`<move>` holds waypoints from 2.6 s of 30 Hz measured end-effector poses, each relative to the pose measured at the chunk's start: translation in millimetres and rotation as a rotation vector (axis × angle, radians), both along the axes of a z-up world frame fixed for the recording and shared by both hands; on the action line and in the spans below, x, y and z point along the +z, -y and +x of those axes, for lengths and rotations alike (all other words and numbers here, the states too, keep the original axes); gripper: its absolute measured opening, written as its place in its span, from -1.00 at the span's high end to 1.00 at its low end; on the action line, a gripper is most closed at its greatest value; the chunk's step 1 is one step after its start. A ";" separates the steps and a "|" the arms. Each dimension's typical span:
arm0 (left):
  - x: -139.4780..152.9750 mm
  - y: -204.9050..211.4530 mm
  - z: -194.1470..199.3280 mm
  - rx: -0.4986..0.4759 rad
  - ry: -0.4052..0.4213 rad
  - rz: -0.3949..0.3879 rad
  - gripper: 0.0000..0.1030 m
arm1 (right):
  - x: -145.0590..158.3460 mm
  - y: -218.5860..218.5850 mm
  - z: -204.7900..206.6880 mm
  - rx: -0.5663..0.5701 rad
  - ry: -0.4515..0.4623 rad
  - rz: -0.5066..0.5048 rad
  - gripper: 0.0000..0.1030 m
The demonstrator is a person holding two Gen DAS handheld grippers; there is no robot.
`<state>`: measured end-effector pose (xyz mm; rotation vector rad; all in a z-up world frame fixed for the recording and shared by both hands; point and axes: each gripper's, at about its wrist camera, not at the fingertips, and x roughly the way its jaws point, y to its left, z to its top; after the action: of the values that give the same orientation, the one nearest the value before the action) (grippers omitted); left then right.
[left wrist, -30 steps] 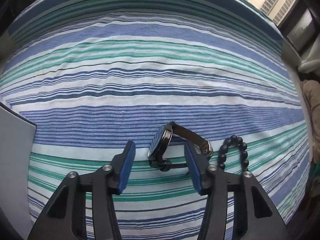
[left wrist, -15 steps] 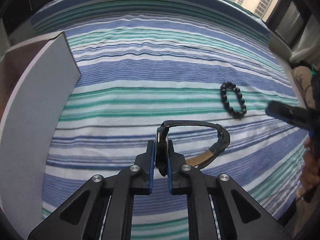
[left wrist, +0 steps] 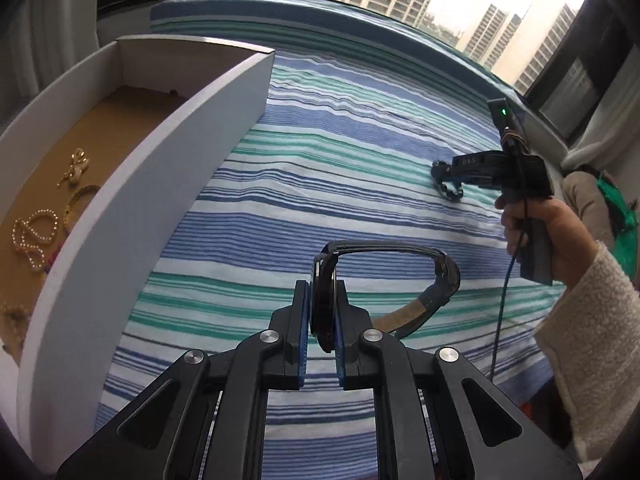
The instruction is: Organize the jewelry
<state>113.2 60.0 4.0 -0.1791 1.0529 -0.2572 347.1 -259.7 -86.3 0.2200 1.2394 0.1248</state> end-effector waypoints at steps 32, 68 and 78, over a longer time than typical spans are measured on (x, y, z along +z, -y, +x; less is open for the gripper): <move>2.5 -249.8 -22.8 0.523 -0.011 0.165 0.81 | 127.1 -382.9 -85.4 0.711 0.231 0.246 0.74; 50.4 -218.3 -50.6 0.696 0.015 0.276 -0.98 | 138.5 -392.1 -144.4 0.784 0.410 -0.108 -0.60; 57.7 -220.3 -60.2 0.767 0.033 0.348 -0.99 | 151.2 -384.7 -148.2 0.764 0.445 -0.087 -0.60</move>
<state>53.0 280.3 61.6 -0.2485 0.9111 0.6094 199.0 125.1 64.9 -0.3548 0.8255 0.7375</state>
